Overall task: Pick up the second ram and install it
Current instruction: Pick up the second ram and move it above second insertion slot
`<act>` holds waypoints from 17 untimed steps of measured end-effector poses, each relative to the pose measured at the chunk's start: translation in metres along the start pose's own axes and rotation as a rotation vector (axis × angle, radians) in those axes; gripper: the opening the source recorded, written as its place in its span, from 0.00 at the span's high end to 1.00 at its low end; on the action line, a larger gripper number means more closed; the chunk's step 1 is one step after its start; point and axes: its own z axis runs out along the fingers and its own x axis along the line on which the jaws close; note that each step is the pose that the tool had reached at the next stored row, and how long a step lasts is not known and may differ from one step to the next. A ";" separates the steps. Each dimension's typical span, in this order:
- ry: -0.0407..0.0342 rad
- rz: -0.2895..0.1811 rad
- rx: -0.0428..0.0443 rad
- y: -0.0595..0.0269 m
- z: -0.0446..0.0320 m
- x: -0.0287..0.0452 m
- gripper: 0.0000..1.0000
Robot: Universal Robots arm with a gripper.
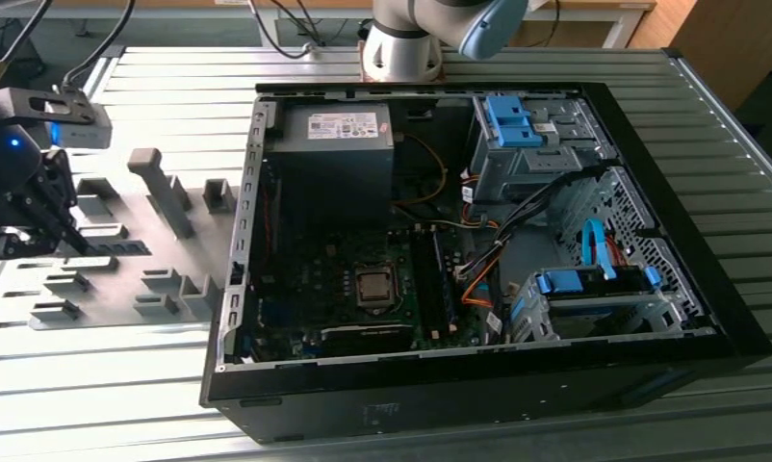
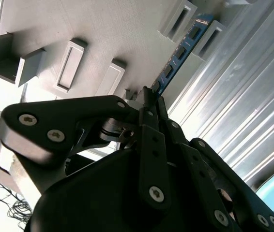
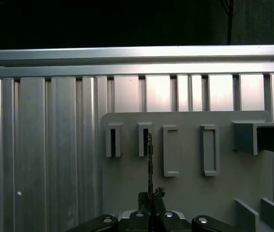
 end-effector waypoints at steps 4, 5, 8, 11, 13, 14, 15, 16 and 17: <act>0.0000 0.000 0.0000 0.0000 -0.0028 0.0000 0.86; 0.0000 0.000 0.0000 0.0000 -0.0035 0.0000 0.86; 0.0000 0.000 0.0000 0.0000 -0.0060 -0.0001 0.86; -0.0002 0.000 0.0000 0.0000 -0.0086 -0.0001 0.86; -0.0005 0.000 0.0000 0.0000 -0.0106 -0.0001 0.86; -0.0005 0.000 0.0000 0.0000 -0.0118 -0.0001 0.86; -0.0006 0.000 0.0000 0.0000 -0.0135 -0.0002 0.86; -0.0007 0.000 0.0000 -0.0001 -0.0160 -0.0002 0.86; -0.0006 0.000 0.0000 -0.0001 -0.0188 -0.0002 0.86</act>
